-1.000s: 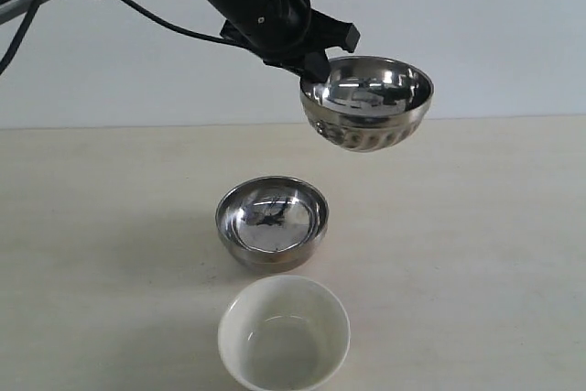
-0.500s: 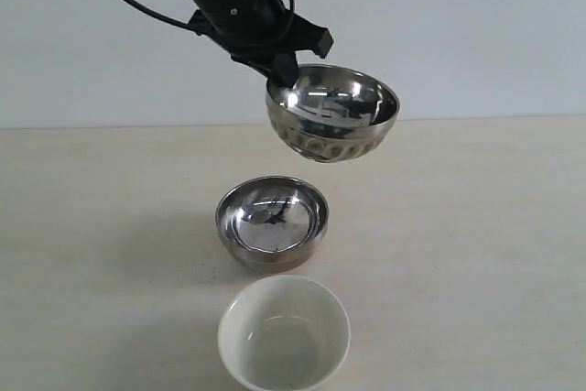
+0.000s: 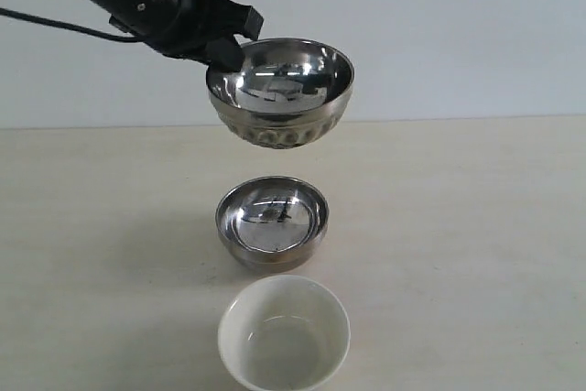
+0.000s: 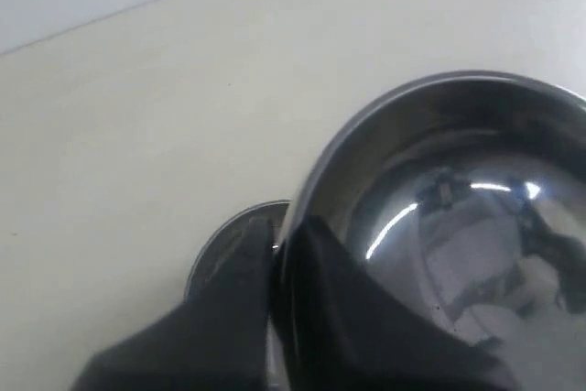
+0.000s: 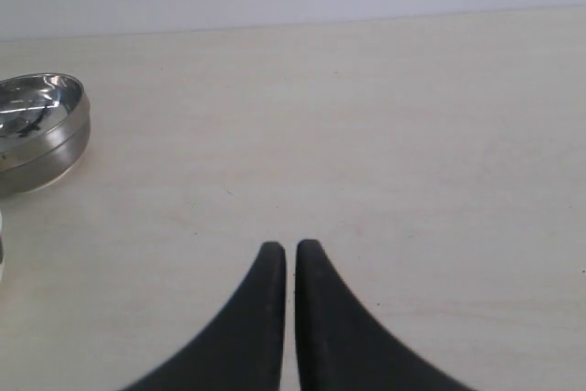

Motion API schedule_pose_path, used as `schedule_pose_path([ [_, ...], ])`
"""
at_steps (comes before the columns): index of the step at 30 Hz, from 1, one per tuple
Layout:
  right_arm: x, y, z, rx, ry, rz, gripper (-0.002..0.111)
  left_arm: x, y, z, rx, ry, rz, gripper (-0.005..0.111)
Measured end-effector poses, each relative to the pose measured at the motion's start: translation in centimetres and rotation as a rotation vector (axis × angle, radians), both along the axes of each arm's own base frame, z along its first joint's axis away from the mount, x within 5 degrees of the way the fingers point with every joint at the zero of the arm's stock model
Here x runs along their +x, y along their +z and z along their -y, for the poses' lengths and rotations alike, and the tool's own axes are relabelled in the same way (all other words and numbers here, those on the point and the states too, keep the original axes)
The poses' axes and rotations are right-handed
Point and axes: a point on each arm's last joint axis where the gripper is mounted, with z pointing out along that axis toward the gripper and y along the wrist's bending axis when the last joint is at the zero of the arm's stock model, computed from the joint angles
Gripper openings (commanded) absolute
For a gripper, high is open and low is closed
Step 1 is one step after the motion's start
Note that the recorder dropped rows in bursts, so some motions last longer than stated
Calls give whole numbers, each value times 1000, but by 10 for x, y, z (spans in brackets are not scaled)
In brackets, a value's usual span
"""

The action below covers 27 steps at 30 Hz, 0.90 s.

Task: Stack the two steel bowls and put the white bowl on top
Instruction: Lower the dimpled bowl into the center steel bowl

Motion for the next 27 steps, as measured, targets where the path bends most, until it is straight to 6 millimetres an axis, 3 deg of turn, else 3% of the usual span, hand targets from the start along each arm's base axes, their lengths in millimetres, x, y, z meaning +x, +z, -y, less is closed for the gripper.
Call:
schedule_pose_path([
  [5, 0, 0, 0, 0, 0, 0, 0, -4, -29, -5, -72, 9, -8, 4],
  [13, 0, 0, 0, 0, 0, 0, 0, 12, -88, -2, -52, 53, -36, 4],
  [27, 0, 0, 0, 0, 0, 0, 0, 29, -121, -19, -30, 97, -103, 4],
])
